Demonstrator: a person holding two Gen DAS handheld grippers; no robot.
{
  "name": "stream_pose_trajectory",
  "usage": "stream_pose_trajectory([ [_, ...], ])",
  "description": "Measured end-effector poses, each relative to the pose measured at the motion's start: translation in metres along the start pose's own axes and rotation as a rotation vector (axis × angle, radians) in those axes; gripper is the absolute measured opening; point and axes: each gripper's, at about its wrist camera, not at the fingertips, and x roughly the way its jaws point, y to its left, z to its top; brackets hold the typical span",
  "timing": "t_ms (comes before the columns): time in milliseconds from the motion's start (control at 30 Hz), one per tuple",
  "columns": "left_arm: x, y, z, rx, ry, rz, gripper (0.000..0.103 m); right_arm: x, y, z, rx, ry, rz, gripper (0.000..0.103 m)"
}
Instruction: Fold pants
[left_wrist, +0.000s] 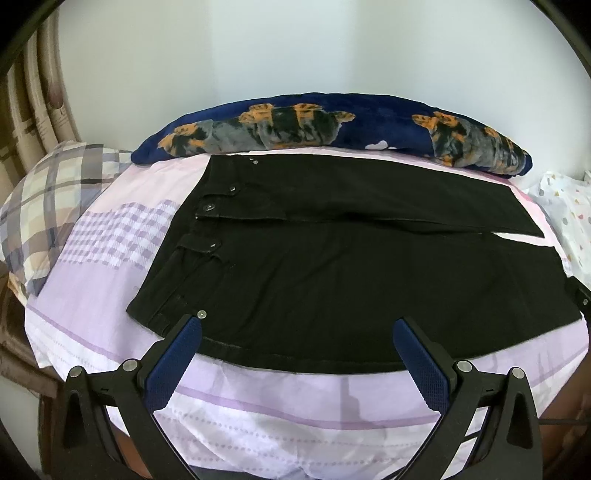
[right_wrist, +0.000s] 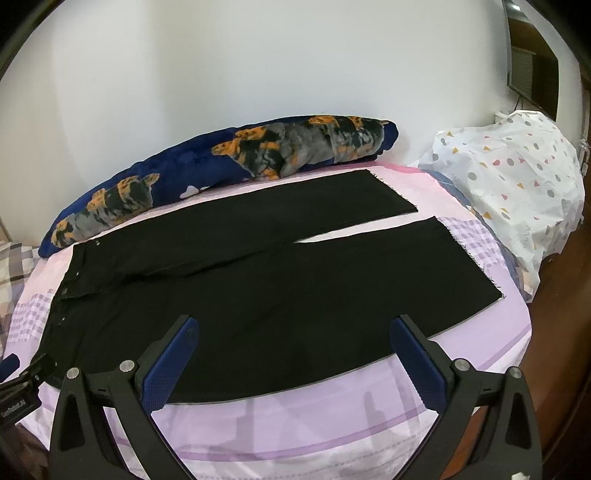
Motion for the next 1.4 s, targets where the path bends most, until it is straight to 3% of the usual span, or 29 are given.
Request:
stream_pose_trajectory([
  [1400,0.005,0.0007,-0.005,0.0,0.008,0.0,0.103,0.0066,0.0061,-0.0021,-0.011,0.042,0.027,0.103],
])
